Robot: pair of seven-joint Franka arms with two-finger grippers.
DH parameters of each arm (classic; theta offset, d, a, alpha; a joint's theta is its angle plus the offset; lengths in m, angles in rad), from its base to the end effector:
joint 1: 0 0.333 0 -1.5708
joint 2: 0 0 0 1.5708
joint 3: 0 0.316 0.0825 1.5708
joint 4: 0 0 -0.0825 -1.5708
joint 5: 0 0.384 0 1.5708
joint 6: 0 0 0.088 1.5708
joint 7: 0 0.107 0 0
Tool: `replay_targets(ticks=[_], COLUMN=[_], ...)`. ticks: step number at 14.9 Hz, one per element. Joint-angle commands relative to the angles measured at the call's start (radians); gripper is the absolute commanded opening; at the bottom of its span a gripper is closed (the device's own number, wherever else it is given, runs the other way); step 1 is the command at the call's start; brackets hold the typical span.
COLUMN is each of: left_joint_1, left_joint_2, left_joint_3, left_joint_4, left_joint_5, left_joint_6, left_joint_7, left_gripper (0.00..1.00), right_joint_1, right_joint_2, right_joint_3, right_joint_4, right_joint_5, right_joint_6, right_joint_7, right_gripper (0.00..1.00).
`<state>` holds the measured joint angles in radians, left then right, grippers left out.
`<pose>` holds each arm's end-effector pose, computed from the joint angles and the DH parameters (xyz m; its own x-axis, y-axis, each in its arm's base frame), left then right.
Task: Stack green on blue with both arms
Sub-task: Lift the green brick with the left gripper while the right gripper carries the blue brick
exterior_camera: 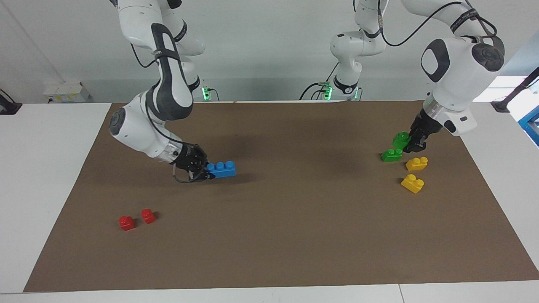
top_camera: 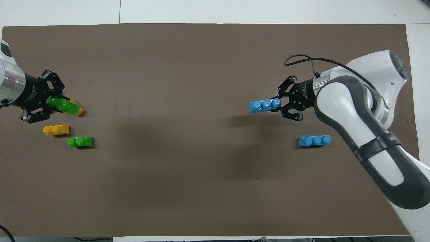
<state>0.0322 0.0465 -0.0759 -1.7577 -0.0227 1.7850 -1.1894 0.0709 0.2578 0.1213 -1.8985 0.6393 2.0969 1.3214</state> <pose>0.5751 -0.0264 0.5277 0.4075 0.9127 -0.0309 0.9130 -0.4079 -0.0082 0.5967 0.1418 0.3720 0.0721 -0.8366 -0.5431 -0.9952 -0.0961 0.0159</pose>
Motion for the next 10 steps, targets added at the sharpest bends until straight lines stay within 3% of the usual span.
replay_targets(ticks=[1,5,10], left_joint_1=[-0.023,-0.064,-0.112], left_joint_2=[-0.045,-0.054,-0.057], left_joint_3=[-0.004,-0.007,-0.010], left_joint_4=[-0.003,-0.005,-0.014], left_joint_5=[-0.014,-0.014,-0.014], left_joint_6=[-0.032,-0.016,0.007], left_joint_7=[-0.192,-0.427,-0.503], left_gripper=[0.00,0.00,0.00], right_joint_1=[0.101,0.242,0.294], right_joint_2=[-0.008,0.000,0.040], right_joint_3=[-0.003,-0.002,-0.002], right_joint_4=[-0.034,-0.076,-0.149], right_joint_5=[0.036,0.063,0.082], right_joint_6=[0.090,0.245,0.383], right_joint_7=[0.115,0.246,0.220], right_gripper=[0.00,0.00,0.00])
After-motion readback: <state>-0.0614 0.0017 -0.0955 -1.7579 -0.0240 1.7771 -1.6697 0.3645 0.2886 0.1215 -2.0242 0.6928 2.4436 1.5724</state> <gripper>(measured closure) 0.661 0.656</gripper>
